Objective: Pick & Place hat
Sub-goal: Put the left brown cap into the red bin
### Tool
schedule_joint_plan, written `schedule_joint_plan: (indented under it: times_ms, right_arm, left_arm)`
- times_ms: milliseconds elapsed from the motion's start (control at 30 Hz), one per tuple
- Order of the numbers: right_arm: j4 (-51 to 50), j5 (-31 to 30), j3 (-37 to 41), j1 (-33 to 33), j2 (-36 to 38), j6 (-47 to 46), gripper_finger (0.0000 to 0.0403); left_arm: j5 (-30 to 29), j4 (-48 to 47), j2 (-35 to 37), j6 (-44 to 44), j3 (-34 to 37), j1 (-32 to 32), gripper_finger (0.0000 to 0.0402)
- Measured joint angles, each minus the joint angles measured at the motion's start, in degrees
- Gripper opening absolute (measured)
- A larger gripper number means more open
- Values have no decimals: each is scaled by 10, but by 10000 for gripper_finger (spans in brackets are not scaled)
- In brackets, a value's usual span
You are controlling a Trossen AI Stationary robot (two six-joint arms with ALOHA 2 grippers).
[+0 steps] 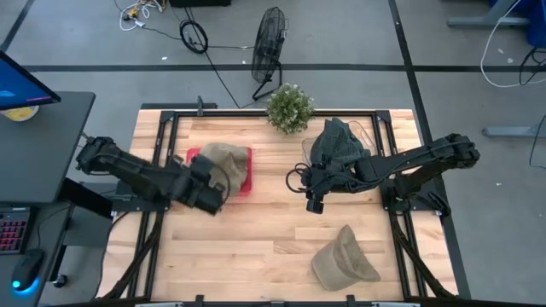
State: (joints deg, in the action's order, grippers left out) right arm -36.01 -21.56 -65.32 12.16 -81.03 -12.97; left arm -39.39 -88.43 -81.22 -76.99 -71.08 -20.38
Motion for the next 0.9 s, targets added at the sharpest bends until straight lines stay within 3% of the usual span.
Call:
schedule_joint_plan:
  times_ms: [300, 600, 800, 900]
  right_arm:
    - [0, 0, 0, 0, 0, -13, 197]
    - [0, 0, 0, 0, 0, -20, 197]
    - [0, 0, 0, 0, 0, -20, 197]
    - [0, 0, 0, 0, 0, -20, 197]
  left_arm:
    - [25, 106, 0, 210, 31, 129, 4]
    - [7, 145, 0, 231, 97, 193, 5]
    - [7, 352, 0, 355, 167, 200, 5]
    - [14, 429, 0, 375, 195, 203, 12]
